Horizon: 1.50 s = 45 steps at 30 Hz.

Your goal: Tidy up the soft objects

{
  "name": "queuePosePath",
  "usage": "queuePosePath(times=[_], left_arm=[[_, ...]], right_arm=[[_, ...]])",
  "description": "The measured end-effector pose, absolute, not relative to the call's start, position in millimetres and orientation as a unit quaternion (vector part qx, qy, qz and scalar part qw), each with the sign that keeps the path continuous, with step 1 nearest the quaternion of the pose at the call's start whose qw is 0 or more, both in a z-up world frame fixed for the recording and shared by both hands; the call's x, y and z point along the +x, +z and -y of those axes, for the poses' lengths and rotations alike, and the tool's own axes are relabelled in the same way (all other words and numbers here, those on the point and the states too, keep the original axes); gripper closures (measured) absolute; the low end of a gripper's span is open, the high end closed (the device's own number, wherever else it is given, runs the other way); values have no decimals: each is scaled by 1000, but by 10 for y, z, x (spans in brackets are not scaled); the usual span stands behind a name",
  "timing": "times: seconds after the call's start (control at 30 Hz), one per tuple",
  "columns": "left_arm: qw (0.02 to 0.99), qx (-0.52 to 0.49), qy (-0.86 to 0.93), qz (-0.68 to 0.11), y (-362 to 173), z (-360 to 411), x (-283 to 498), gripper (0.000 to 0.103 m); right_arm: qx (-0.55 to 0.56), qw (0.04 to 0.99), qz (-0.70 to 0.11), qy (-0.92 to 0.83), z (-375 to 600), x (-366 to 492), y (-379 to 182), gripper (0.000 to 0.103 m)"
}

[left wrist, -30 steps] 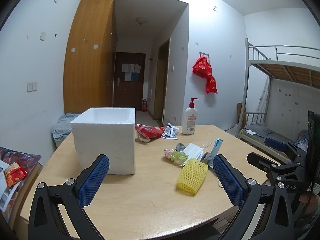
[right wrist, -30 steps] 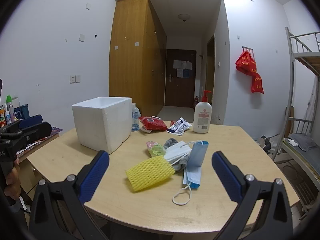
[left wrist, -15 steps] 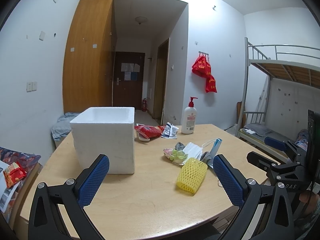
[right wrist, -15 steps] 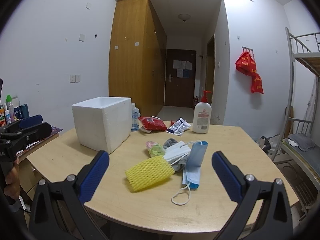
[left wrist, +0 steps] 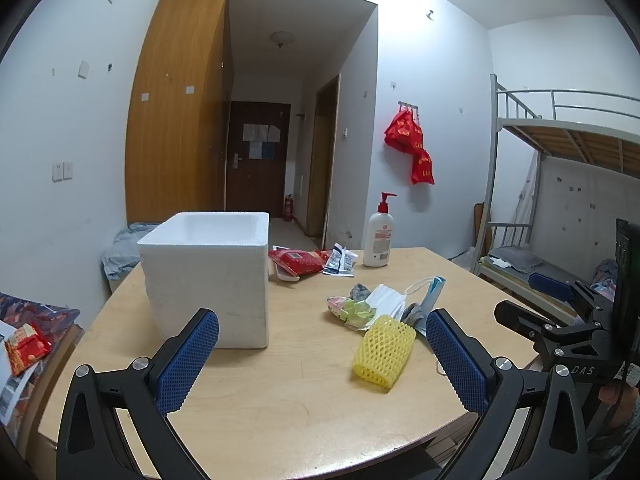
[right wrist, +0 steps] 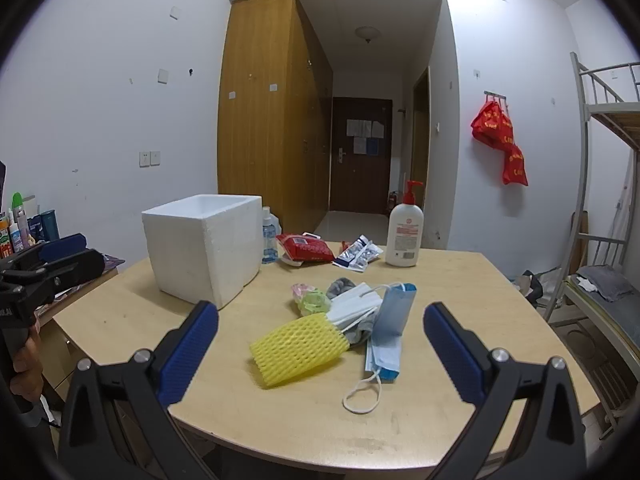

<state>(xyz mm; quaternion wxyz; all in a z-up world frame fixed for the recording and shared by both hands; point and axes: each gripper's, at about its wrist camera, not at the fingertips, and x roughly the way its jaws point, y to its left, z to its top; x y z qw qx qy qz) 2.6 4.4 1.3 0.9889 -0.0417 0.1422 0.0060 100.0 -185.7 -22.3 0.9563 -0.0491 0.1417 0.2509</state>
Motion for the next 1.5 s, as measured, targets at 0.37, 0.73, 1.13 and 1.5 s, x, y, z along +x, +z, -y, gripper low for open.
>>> queuePosePath(times=[0.37,0.73,1.13,1.5], left_arm=[[987,-48,2,-155,-51,-42,230,0],[980,-46,-29,-192,-238,82,631,0],[968,-52,-55,-238,-500,221,1076,0],[954,-58,-78,-285,-766,344,1462,0]], right_arm=[[-49,954,-160,248,1831,1247,-251,0],[-9,950,-190,248,1991,1614,-405,0],[15,942,-242,233,2082,2016,-643,0],[-6,937,-274,216,2087,2284,-797,0]])
